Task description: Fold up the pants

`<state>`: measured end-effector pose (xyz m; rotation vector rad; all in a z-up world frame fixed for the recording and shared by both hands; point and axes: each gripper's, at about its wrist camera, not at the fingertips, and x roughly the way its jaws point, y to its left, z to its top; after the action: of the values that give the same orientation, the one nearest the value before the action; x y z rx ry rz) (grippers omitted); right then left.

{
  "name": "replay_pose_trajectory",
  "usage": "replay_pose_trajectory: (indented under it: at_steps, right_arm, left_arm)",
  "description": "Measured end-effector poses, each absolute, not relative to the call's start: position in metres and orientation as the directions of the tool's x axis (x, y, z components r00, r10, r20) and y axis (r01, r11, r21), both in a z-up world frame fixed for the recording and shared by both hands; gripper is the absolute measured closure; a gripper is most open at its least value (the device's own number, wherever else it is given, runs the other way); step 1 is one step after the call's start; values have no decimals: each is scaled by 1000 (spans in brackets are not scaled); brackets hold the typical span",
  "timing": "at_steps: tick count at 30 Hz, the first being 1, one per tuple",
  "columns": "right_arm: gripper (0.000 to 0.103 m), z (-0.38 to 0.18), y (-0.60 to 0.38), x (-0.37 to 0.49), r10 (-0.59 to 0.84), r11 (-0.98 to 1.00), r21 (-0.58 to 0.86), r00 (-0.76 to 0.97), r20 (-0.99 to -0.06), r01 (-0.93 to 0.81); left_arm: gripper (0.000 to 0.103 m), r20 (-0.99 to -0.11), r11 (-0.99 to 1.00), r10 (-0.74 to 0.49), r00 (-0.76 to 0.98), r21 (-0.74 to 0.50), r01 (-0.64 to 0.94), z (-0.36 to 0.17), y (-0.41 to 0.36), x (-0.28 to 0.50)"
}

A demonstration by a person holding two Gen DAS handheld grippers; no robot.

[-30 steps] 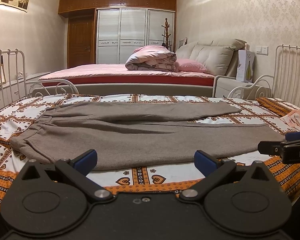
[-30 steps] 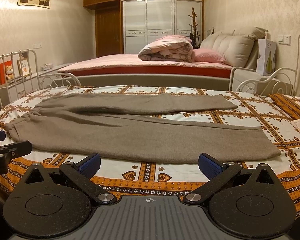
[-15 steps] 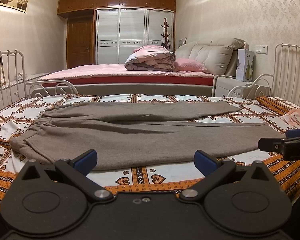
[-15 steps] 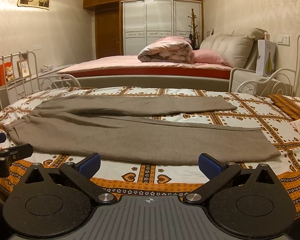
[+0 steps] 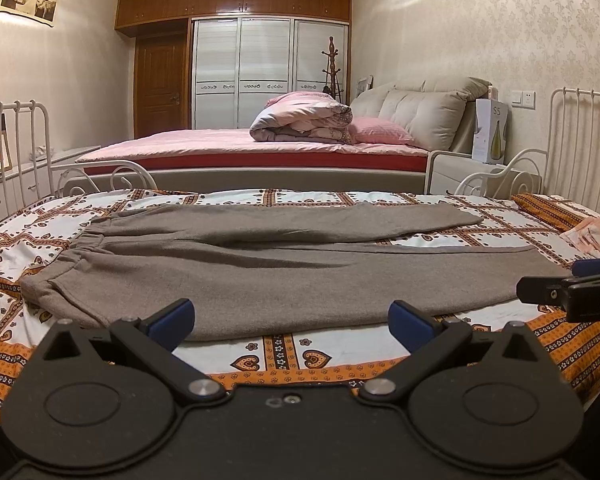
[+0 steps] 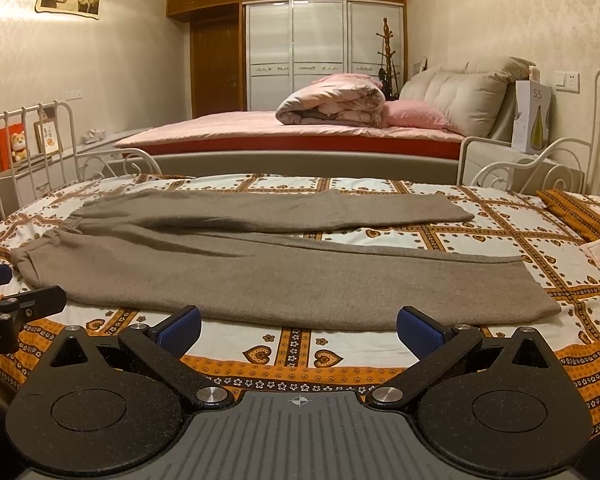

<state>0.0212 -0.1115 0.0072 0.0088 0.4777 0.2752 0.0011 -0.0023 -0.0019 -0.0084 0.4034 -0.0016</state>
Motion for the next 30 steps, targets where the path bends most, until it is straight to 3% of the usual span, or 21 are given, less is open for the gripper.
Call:
replay_pose_trajectory:
  at_steps: [25, 30]
  right_arm:
    - [0, 7, -108, 23, 274, 960, 74, 843, -463, -272]
    - [0, 9, -113, 34, 330, 944, 152, 802, -498, -293]
  left_arm:
    - [6, -404, 1000, -1, 915, 3, 2, -2, -3, 3]
    - [6, -428, 1000, -6, 904, -20, -2, 4, 5, 8]
